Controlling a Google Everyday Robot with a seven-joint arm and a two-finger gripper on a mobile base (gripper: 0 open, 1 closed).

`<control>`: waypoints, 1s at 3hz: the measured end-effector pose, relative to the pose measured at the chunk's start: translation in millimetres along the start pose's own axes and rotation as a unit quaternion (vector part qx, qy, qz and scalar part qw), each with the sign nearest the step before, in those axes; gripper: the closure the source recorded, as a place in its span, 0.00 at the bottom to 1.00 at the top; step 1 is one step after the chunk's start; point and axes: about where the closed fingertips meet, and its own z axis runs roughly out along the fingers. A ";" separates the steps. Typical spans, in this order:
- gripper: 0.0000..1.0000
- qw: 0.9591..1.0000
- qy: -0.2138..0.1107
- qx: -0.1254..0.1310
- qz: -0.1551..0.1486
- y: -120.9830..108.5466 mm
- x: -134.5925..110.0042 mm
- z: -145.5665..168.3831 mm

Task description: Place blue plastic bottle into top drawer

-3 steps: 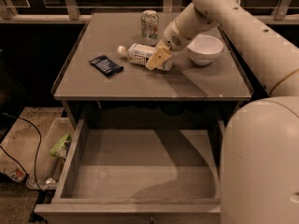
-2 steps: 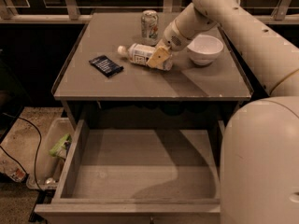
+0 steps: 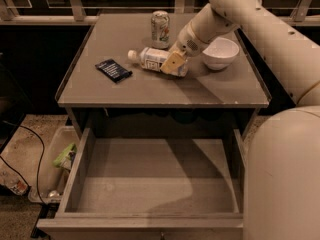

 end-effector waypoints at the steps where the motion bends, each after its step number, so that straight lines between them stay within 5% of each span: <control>1: 1.00 1.000 -0.005 -0.003 -0.020 20.4 5.9 -18.4; 3: 1.00 0.998 -0.030 0.006 -0.062 78.0 26.7 -73.7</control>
Offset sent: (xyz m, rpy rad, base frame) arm -0.1091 -0.0404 0.0450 0.0222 -0.1134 0.1006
